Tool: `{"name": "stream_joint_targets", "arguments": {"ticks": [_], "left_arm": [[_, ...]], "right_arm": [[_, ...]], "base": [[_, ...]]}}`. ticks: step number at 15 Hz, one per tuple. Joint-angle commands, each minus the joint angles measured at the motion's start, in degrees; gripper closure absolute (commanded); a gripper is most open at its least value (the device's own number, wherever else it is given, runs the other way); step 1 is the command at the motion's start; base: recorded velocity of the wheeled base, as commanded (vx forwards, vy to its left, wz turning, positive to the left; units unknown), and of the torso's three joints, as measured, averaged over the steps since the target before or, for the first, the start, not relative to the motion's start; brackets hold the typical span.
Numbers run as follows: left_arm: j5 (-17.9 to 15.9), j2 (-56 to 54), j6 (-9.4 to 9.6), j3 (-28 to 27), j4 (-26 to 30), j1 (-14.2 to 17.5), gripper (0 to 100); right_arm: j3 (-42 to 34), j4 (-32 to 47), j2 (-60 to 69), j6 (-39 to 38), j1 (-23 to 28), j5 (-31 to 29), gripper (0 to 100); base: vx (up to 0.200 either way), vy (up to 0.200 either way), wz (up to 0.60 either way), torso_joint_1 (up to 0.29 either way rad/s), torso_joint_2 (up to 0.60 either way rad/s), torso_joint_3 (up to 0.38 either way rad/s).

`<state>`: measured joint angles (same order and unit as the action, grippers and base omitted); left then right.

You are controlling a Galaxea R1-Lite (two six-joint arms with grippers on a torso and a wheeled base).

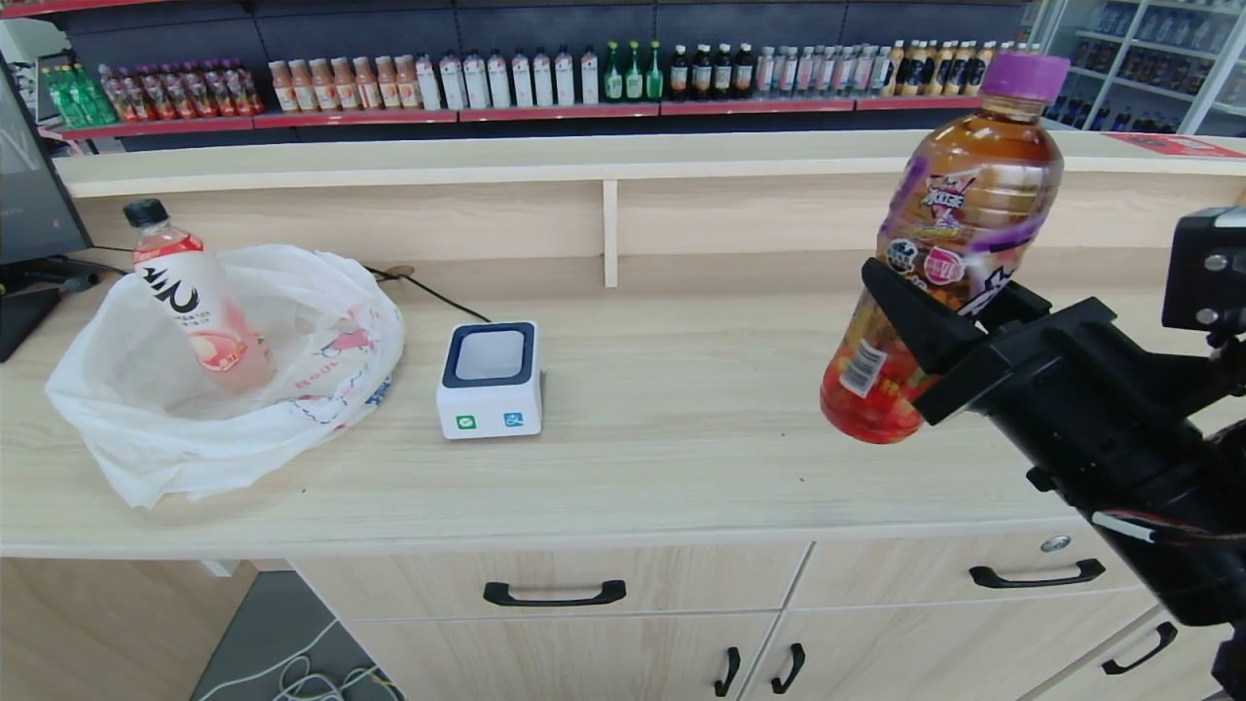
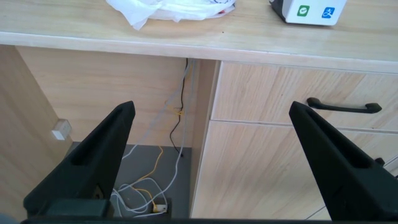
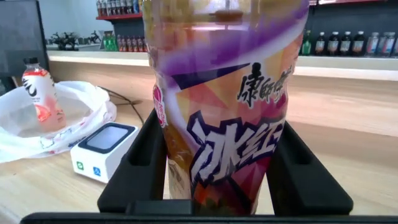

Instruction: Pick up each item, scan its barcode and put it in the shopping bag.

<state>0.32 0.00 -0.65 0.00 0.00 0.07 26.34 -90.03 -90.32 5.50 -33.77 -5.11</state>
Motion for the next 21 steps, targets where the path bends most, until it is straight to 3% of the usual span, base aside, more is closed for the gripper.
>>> {"name": "stream_joint_targets", "arguments": {"ticks": [1,10,13,21], "left_arm": [[0.0,0.0,0.03,0.0,0.0,0.0,0],[0.0,0.0,-0.06,0.0,0.0,0.0,0],[0.0,0.0,-0.06,0.0,0.0,0.0,0],[0.0,0.0,-0.06,0.0,0.0,0.0,0]], "right_arm": [[1.0,0.0,-1.8,-0.1,0.6,0.0,100],[0.8,0.0,-2.5,-1.3,1.0,-0.5,100],[0.6,0.0,-2.8,0.0,1.2,-3.6,100],[1.4,0.0,-2.9,-0.9,2.0,-3.8,100]], "base": [[0.000,0.000,0.00,0.000,0.00,0.000],[-0.022,0.000,0.00,0.000,0.00,0.000],[0.000,0.000,0.00,0.000,0.00,0.000],[0.000,0.200,0.00,0.004,0.00,0.000]]}}
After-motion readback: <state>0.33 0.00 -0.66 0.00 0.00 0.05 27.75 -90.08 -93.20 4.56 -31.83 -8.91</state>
